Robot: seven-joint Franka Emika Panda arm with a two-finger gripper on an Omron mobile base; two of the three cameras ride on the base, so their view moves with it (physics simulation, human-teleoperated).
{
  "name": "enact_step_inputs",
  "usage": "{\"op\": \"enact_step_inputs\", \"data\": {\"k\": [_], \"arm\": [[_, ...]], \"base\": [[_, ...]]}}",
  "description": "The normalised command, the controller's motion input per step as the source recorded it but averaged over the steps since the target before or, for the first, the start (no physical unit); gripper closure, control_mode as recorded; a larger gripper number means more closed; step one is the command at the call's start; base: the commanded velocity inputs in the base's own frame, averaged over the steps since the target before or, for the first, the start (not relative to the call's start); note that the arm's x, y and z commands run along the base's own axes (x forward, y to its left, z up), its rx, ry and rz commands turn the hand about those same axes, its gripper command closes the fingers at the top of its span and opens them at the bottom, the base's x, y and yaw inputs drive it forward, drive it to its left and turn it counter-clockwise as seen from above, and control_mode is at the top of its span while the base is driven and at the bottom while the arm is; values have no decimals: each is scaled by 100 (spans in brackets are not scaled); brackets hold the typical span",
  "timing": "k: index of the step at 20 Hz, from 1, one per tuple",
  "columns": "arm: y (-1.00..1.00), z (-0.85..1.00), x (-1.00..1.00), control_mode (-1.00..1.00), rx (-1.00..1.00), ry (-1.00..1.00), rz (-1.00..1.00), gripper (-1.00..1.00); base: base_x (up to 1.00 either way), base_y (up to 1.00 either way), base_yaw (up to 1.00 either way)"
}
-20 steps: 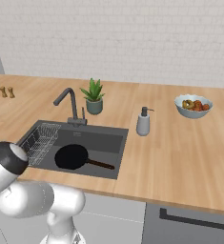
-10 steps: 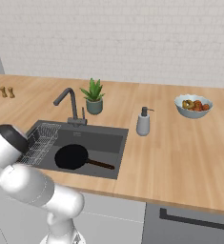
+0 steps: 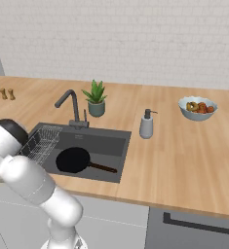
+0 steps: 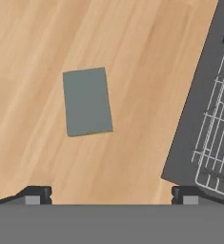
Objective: Pick the pan and sponge and place them into the sink. Then turn on the water.
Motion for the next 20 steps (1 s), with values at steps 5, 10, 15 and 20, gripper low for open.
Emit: {"op": "enact_step_inputs", "data": {"k": [5,10,15,20], "arm": [[38,-5,14,-100,0,0,0,-100],[21,-16,26,-100,0,0,0,-100],[1,-39,20,-100,0,0,0,-100],[3,-43,11,-100,0,0,0,-100]], "base": [[0,0,0],[0,0,0],[0,0,0],[0,0,0]]}}
